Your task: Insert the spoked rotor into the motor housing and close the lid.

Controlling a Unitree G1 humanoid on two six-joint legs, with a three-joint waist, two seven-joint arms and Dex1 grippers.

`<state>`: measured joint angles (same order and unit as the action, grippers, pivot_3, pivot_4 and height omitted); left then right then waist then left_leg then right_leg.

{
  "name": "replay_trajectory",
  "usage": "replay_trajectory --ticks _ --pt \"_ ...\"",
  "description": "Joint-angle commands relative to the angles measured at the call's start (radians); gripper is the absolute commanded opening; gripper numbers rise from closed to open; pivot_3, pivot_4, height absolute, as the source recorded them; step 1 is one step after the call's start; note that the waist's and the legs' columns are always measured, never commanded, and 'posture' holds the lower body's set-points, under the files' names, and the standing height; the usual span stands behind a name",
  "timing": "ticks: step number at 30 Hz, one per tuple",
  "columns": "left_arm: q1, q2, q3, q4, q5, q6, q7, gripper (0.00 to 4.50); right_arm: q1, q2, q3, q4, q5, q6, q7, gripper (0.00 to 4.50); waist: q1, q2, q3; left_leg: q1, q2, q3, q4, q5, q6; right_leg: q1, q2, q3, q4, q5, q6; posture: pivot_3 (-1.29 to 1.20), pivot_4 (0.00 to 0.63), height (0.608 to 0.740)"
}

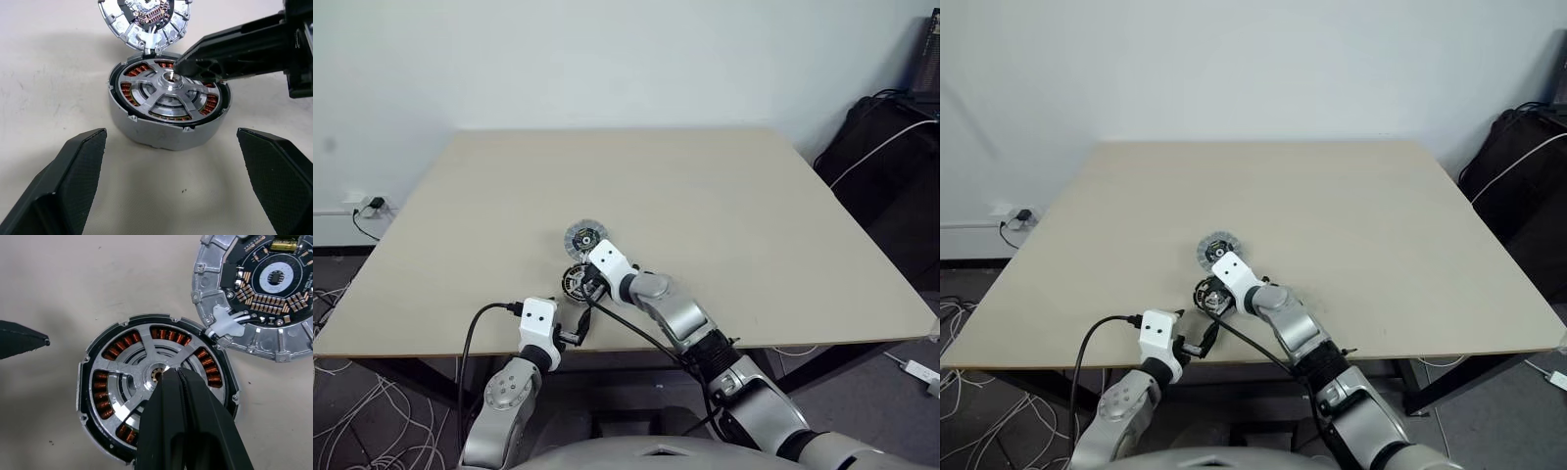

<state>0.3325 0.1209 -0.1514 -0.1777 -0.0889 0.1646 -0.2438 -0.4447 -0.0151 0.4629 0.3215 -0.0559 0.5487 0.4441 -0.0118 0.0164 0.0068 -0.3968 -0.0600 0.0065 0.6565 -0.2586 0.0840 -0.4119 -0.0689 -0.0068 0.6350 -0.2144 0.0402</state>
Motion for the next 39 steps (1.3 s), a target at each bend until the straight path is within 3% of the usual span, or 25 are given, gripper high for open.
replay_trajectory --ticks 1,6,8,13,19,37,39 --pt "-0.005 -0.002 -0.003 -0.027 0.002 -0.016 0.0 4.5 -0.001 -0.017 -0.01 -0.034 -0.005 0.016 0.021 0.05 0.001 0.0 0.0 0.0 0.0 0.0 0.0 0.0 0.0 0.0 0.0 0.0 0.0 0.0 -0.001 0.0 0.0 0.74" --pt "-0.005 -0.003 -0.004 -0.023 0.0 -0.017 -0.002 4.5 -0.038 -0.1 0.007 -0.2 0.017 0.005 0.149 0.22 0.002 0.0 0.001 0.0 0.0 0.0 0.001 0.0 0.0 0.0 0.0 0.0 0.001 -0.002 -0.003 0.0 0.0 0.74" --pt "-0.006 -0.003 -0.004 -0.019 0.001 -0.02 -0.003 4.5 -0.054 -0.158 0.049 -0.252 0.008 0.008 0.231 0.62 0.002 0.0 0.001 -0.001 0.0 0.0 0.001 0.0 0.0 0.0 0.0 0.0 0.001 -0.002 -0.003 0.0 0.0 0.74" --pt "-0.005 -0.003 -0.004 -0.012 0.003 -0.025 -0.002 4.5 -0.094 -0.282 0.186 -0.281 -0.082 -0.09 0.367 2.25 0.002 -0.001 0.001 0.0 0.0 -0.001 0.001 0.0 0.0 0.0 0.0 -0.001 0.0 -0.003 -0.004 0.0 0.0 0.74" --pt "0.012 0.002 0.001 -0.017 0.005 -0.032 0.001 4.5 -0.142 -0.314 0.254 -0.248 -0.132 -0.181 0.456 2.25 0.003 -0.004 0.003 -0.001 0.0 -0.001 0.001 0.0 0.0 0.0 -0.001 -0.002 0.0 -0.003 -0.004 0.0 0.0 0.74" --pt "0.038 0.001 0.009 -0.024 0.004 -0.05 0.01 4.5 -0.216 -0.22 0.241 0.047 -0.214 -0.273 0.458 2.25 0.007 -0.005 0.004 -0.001 0.0 -0.001 0.001 0.0 0.0 0.0 -0.001 -0.002 0.001 -0.002 -0.004 0.0 0.0 0.74" --pt "0.039 -0.002 0.009 -0.024 0.005 -0.051 0.012 4.5 -0.216 -0.223 0.242 0.06 -0.221 -0.276 0.468 1.85 0.006 -0.005 0.004 -0.001 0.0 -0.001 0.001 0.0 0.0 0.0 -0.001 -0.002 0.001 -0.002 -0.004 0.0 0.0 0.74"
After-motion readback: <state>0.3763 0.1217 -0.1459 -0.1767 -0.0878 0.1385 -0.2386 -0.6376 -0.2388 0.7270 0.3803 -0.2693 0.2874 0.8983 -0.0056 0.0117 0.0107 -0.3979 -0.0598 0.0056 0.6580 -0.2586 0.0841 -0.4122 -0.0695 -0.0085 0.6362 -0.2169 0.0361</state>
